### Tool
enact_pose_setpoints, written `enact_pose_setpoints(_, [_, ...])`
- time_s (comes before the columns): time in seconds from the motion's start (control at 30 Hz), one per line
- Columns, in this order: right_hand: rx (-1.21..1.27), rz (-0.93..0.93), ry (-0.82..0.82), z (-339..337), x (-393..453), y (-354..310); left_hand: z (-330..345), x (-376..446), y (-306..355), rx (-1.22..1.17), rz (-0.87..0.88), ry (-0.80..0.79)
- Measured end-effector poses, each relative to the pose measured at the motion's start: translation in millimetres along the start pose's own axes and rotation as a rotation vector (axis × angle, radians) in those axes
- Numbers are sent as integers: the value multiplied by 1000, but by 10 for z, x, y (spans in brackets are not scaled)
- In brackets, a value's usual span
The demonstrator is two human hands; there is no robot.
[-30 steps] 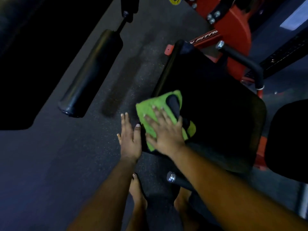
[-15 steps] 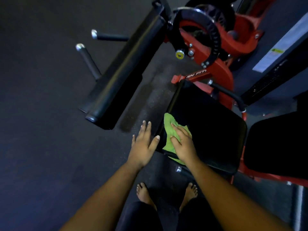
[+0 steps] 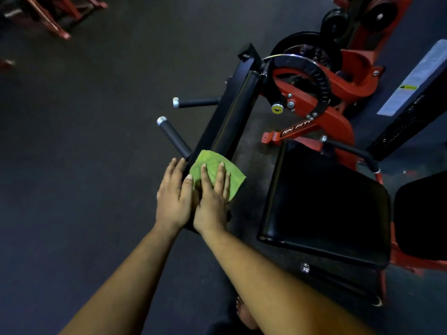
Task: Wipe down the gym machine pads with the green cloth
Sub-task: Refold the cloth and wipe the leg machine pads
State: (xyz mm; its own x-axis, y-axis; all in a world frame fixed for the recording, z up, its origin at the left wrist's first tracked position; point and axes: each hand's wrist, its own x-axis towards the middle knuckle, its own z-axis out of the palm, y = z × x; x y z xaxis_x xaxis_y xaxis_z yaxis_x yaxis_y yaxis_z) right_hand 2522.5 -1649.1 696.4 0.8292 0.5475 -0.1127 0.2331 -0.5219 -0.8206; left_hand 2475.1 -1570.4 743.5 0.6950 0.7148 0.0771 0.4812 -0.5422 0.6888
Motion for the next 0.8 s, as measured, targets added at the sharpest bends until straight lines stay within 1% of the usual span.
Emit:
enact_pose_setpoints(0.07, [-17, 15, 26, -71, 160, -36, 28, 73, -56, -22, 4, -40])
enact_pose_setpoints(0.2, [-110, 21, 39, -267, 887, -52, 147, 311, -32, -27, 9, -100])
enact_pose_setpoints(0.37, [-192, 20, 76, -544, 1806, -21, 349, 742, 124, 154, 120, -236])
enact_pose_setpoints(0.57, [-116, -48, 129, -787, 2609, 209, 632, 1222, 261, 266, 175, -358])
enact_pose_setpoints(0.63, [-78, -31, 147, -882, 2910, 262, 697, 1266, 253, 273, 157, -381])
enact_pose_setpoints(0.73, [-49, 24, 150, -1029, 3333, 306, 722, 1273, 220, 251, 113, -371])
enact_pose_setpoints(0.8, [37, 56, 157, -1108, 3520, 328, 723, 1282, 216, 254, 106, -370])
